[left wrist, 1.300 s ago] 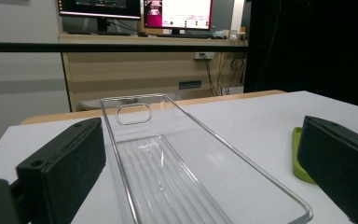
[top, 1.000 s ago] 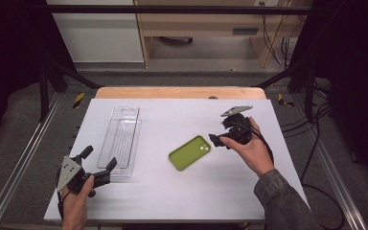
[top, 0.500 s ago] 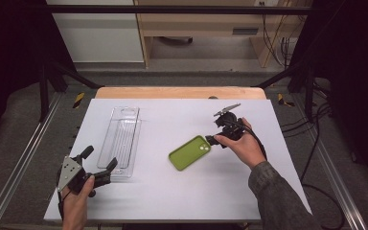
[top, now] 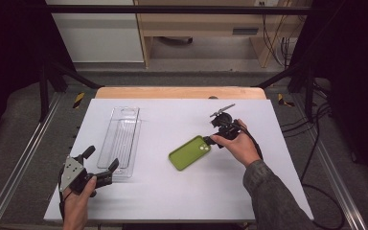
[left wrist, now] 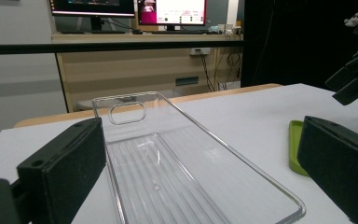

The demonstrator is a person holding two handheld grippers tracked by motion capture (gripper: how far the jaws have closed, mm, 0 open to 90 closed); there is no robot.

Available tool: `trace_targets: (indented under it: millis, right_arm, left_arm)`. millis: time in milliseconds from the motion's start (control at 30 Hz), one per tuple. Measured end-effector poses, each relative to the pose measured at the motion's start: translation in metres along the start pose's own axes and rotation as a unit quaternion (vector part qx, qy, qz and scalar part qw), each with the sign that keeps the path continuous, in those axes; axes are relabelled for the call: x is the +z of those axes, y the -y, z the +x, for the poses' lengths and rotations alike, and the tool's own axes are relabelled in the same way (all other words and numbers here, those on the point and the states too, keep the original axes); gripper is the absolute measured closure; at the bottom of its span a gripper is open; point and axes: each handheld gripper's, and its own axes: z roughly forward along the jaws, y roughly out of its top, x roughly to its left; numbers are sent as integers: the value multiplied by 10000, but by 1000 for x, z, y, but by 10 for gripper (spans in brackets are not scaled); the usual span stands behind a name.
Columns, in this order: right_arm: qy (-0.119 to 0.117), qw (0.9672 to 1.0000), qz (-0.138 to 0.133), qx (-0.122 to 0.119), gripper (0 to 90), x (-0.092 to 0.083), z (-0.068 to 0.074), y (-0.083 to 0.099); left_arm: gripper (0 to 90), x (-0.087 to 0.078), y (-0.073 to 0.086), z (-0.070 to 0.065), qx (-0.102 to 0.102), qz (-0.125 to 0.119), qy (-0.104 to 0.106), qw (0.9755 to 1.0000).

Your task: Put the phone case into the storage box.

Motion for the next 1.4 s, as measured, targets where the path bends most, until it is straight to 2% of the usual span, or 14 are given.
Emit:
trace_targets:
  millis: [400,600,733,867,1200,1400]
  right_arm:
    - [-195,9995,242,45,225,11,-1,0]
    - [-259,9991,326,72,342,16,0,2]
    - [-312,9982,502,66,426,21,0,5]
    - [-437,9974,580,33,516,24,2,5]
    - [-482,9971,590,50,638,30,5,5]
    - [-503,9972,554,35,677,33,3,7]
  left_arm:
    - [9,0,0,-1,73,45,8,10000]
    - [8,1,0,-1,83,49,-42,9999]
    - [9,1,0,-1,94,54,-28,9999]
    - [9,1,0,-2,92,56,-14,9999]
    - [9,1,0,-2,93,57,-11,9999]
    - [8,1,0,-2,100,65,-3,9999]
